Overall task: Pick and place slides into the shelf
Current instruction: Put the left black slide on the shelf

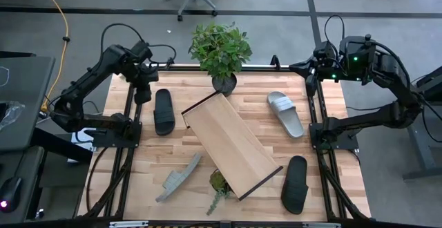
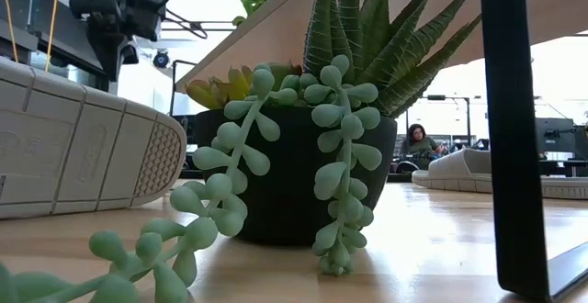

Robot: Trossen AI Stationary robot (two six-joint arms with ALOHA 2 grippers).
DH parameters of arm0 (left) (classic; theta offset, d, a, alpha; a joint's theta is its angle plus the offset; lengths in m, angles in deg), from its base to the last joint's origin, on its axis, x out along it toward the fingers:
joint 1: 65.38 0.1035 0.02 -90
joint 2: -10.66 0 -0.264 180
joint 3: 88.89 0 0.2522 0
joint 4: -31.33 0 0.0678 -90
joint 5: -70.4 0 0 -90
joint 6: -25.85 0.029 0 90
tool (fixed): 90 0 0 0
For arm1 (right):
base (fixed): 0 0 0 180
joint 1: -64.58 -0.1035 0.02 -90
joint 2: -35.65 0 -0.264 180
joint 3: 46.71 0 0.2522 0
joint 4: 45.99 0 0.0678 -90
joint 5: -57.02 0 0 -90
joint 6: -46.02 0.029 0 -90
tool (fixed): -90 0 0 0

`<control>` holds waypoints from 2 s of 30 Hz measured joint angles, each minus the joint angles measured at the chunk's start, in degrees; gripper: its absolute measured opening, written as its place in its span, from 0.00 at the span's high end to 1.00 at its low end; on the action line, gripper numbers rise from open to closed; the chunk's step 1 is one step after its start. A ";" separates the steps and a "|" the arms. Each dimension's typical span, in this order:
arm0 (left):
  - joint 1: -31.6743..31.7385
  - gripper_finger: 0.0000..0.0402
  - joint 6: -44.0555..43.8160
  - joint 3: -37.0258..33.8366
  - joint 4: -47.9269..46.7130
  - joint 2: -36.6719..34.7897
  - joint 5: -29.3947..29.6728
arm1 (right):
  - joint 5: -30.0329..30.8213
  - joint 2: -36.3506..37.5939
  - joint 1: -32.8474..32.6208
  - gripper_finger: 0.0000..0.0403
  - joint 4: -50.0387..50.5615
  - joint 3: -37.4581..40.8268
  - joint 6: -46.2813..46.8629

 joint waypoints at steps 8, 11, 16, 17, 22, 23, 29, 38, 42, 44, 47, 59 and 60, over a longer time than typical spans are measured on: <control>0.00 1.00 1.53 -4.39 1.81 0.00 -3.11 | -0.11 0.00 -0.01 1.00 0.00 0.00 0.09; 0.00 1.00 1.56 -6.56 2.28 0.00 -4.09 | -0.11 0.00 0.01 1.00 0.00 0.00 0.09; 0.00 0.99 1.49 -10.58 4.42 0.00 -5.84 | -0.10 0.00 0.00 1.00 0.00 0.00 -0.02; 0.00 0.98 1.45 -11.45 4.94 0.00 -6.32 | -0.11 0.00 0.01 1.00 0.00 0.00 -0.02; -0.02 0.86 0.28 -14.62 7.98 0.00 -6.77 | -0.09 0.00 0.01 1.00 0.00 0.00 -0.02; -0.02 0.83 0.00 -14.89 8.61 0.00 -6.71 | -0.11 0.00 -0.01 1.00 0.00 0.00 -0.04; -0.02 0.66 -0.68 -15.14 13.57 0.00 -7.82 | -0.57 0.00 -0.01 1.00 0.00 0.00 0.22; -0.02 0.55 -1.67 -15.14 16.32 0.02 -10.28 | -0.71 0.00 0.00 1.00 0.00 0.00 0.46; -0.02 0.54 -1.76 -15.12 16.67 0.44 -10.54 | -0.75 -0.13 0.01 1.00 0.00 0.00 0.42; -0.02 0.55 -2.01 -15.13 16.62 1.26 -10.55 | -0.75 -0.36 0.00 1.00 0.00 0.00 0.42; 0.00 0.54 -3.19 -15.88 16.83 2.57 -10.52 | -0.77 -1.06 0.00 1.00 0.02 0.00 0.13; -0.02 0.58 -4.78 -23.86 21.36 3.56 -8.38 | -4.98 -5.55 0.00 1.00 0.04 0.00 -1.54; -0.02 0.58 -4.88 -24.22 21.74 3.56 -7.82 | -5.44 -5.82 -0.01 1.00 0.04 0.00 -1.55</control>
